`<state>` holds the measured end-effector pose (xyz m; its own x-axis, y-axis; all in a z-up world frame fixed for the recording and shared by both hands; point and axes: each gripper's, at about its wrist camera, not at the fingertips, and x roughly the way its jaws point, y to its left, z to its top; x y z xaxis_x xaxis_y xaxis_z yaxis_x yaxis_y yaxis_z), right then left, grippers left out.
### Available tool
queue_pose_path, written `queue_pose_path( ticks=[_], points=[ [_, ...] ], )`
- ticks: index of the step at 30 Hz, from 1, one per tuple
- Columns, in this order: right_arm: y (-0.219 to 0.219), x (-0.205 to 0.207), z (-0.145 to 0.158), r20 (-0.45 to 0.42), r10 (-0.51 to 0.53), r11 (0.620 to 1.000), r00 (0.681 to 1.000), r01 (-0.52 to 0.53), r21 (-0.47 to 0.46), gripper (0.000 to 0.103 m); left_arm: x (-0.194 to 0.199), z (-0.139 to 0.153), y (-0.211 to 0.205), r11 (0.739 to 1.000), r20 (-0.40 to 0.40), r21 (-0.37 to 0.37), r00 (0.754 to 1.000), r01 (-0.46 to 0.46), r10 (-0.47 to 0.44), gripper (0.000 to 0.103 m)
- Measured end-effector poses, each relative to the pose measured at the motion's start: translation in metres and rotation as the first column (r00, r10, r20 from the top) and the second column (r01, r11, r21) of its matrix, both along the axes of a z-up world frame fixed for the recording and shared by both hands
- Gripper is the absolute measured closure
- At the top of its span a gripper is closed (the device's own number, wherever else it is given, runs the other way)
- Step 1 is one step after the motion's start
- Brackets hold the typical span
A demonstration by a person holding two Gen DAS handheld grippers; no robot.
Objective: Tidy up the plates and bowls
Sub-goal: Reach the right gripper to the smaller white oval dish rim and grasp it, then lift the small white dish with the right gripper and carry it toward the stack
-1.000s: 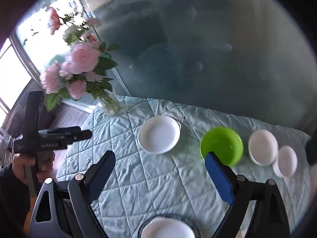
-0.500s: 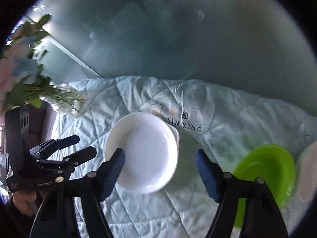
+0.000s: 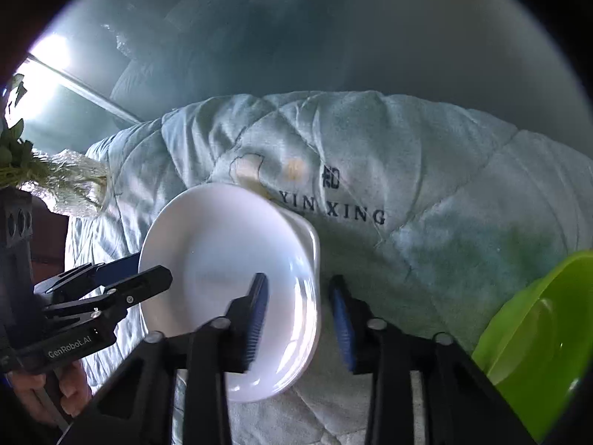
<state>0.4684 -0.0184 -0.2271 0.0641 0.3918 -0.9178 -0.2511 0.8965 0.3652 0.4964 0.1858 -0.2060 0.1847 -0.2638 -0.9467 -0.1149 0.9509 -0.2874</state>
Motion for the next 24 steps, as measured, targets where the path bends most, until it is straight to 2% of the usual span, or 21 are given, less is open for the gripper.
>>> queue_pose_path(
  ticks=[2, 3, 5, 6, 11, 15, 19, 24],
  points=[
    [0.0, -0.001, 0.0, 0.001, -0.009, 1.0, 1.0, 0.009, -0.009, 0.083, 0.0, 0.0, 0.004, 1.0, -0.003, -0.003, 1.0, -0.011, 0.011, 0.075],
    [0.0, -0.001, 0.001, 0.006, -0.014, 1.0, 1.0, 0.014, -0.024, 0.087, 0.0, 0.001, 0.006, 1.0, -0.005, 0.002, 1.0, -0.01, 0.01, 0.08],
    [0.001, 0.0, 0.002, 0.007, -0.017, 0.999, 1.0, 0.017, -0.044, 0.087, 0.001, 0.0, 0.009, 1.0, -0.013, -0.028, 1.0, -0.001, 0.001, 0.095],
    [0.003, 0.0, 0.002, 0.008, -0.016, 0.999, 1.0, 0.016, -0.051, 0.088, 0.005, -0.002, 0.01, 0.999, -0.019, -0.039, 1.0, -0.002, 0.002, 0.095],
    [0.015, -0.001, 0.001, 0.0, -0.032, 0.995, 0.999, 0.032, -0.09, 0.087, 0.005, 0.005, 0.002, 1.0, -0.007, 0.012, 1.0, 0.01, -0.01, 0.096],
    [0.024, -0.011, 0.01, 0.029, -0.022, 0.996, 0.999, 0.025, -0.09, 0.09, -0.01, 0.022, 0.0, 1.0, 0.022, 0.02, 1.0, 0.012, -0.013, 0.097],
    [0.023, -0.024, 0.036, 0.07, -0.031, 0.999, 0.997, 0.033, -0.03, 0.091, -0.032, 0.06, 0.001, 0.999, 0.072, 0.035, 0.997, -0.009, 0.007, 0.097],
    [0.003, -0.058, 0.088, 0.119, -0.038, 0.999, 0.992, 0.037, 0.008, 0.093, -0.063, 0.119, -0.009, 0.999, 0.129, 0.035, 0.992, -0.01, 0.005, 0.097]
  ],
)
